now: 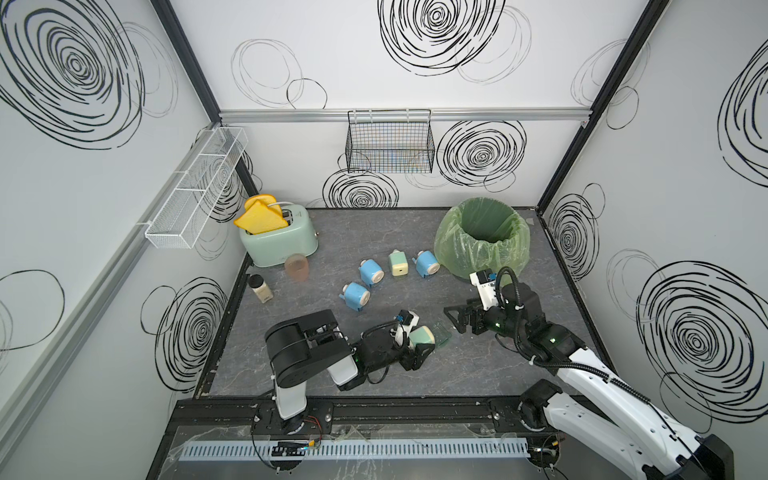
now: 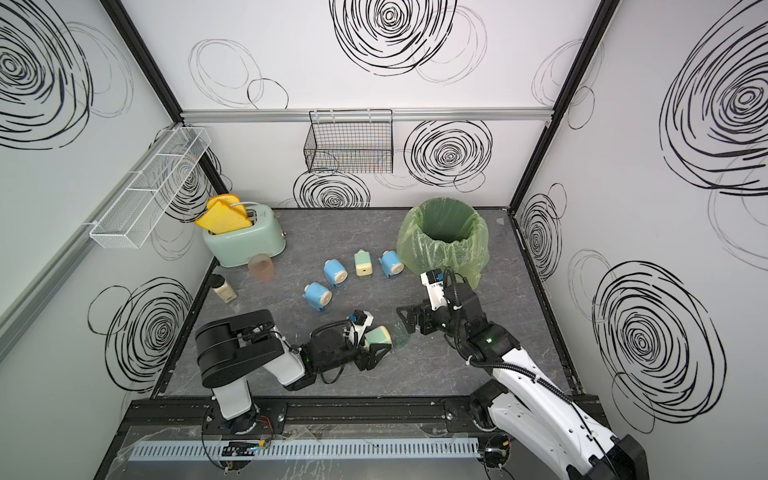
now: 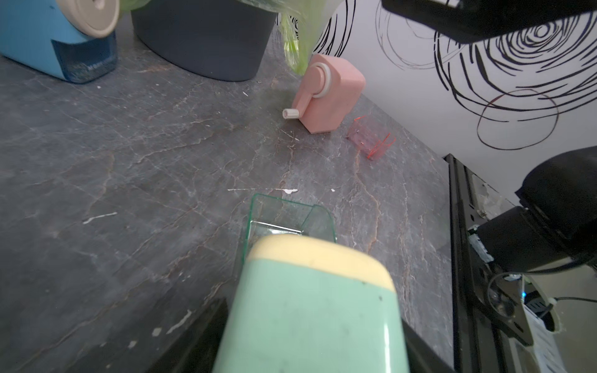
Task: Take out the pencil sharpener tray and clean the shavings
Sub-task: Place the pencil sharpener at the center of the board.
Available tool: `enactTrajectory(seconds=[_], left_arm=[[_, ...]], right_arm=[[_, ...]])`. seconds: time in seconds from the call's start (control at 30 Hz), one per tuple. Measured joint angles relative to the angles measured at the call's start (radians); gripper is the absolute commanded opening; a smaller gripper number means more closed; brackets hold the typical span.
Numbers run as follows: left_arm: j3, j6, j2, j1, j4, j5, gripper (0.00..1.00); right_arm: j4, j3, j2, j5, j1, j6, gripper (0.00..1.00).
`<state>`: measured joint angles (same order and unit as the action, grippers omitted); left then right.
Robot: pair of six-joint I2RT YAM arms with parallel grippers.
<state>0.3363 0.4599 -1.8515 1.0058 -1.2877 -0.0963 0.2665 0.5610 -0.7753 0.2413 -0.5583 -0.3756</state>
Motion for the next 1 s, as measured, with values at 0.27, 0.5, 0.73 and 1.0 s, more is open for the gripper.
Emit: enactTrajectory(seconds=[0.27, 0.5, 0.73, 1.0], left_arm=[[0.156, -0.007, -0.101, -0.045, 0.018, -0.056, 0.73], [0.389, -0.015, -0.197, -0.058, 0.091, -0.134, 0.74], [0.494, -0.018, -0.249, -0.051, 0.154, -0.179, 0.73], [0.466, 0.008, -0.256, -0.075, 0.11, -0.199, 0.76]], right_arm=[[0.031, 0.01, 0.03, -0.035, 0.005, 0.007, 0.99], [0.051, 0.032, 0.035, -0.059, 0.014, 0.012, 0.99], [0.078, 0.055, 0.05, -0.088, 0.041, 0.027, 0.99], [0.079, 0.056, 0.054, -0.085, 0.064, 0.034, 0.99]])
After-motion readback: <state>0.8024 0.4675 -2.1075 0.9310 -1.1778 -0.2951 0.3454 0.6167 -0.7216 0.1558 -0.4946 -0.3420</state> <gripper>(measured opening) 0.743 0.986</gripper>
